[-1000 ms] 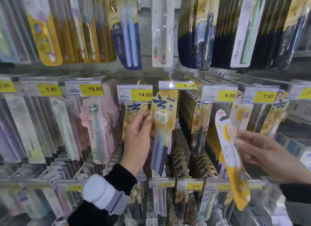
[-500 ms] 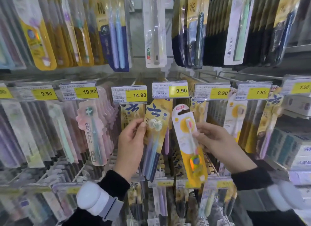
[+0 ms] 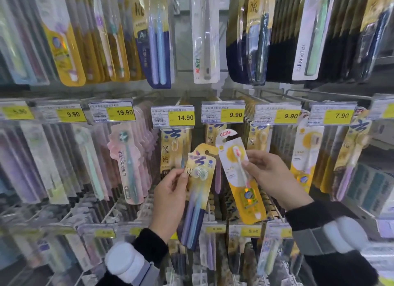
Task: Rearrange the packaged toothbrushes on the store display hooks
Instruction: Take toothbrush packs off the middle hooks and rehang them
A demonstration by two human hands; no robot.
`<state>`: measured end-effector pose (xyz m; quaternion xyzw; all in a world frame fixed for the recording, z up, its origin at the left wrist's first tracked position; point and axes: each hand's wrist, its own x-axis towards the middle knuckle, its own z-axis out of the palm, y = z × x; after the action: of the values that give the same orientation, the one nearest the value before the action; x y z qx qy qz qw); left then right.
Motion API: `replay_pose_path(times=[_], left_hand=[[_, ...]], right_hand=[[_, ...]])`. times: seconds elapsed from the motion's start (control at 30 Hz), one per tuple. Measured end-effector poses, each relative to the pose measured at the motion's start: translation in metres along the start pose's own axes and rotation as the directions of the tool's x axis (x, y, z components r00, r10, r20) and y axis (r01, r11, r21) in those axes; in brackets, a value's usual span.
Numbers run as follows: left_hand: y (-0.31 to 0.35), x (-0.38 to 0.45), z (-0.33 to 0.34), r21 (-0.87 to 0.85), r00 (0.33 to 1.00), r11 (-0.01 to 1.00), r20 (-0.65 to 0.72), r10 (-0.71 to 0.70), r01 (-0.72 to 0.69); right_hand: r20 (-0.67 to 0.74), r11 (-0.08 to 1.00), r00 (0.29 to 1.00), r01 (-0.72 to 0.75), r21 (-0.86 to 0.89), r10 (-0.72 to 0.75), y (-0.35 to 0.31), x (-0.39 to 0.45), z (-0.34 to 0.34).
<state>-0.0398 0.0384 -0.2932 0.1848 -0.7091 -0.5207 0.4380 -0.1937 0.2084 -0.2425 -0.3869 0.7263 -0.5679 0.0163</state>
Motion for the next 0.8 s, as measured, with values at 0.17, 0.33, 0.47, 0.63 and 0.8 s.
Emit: replay_pose_path(times=[0.17,0.33,0.47,0.63,0.8], left_hand=[[0.003,-0.002,-0.002,0.014,0.999,0.999,-0.024,-0.029,0.029],[0.004,-0.002,-0.006,-0.005,0.993,0.998,0.101,-0.060,0.061],[0.002,0.001,-0.008,0.108,0.968,0.993,0.240,-0.076,0.051],[-0.004,0.005,-0.009,0.149,0.970,0.988,0.228,-0.082,0.049],[-0.011,0.006,-0.015,0.134,0.970,0.990,0.230,-0.083,0.054]], right_hand=[[0.089,0.988,0.994,0.078,-0.131,-0.067,-0.005,0.000,0.005],[0.080,0.979,0.991,0.120,-0.166,-0.108,-0.012,0.009,0.007],[0.094,0.978,0.989,0.131,-0.164,-0.116,-0.014,0.013,0.006],[0.093,0.981,0.988,0.139,-0.132,-0.127,-0.024,0.018,0.017],[-0.032,0.989,0.989,0.141,-0.046,-0.143,-0.032,0.022,0.027]])
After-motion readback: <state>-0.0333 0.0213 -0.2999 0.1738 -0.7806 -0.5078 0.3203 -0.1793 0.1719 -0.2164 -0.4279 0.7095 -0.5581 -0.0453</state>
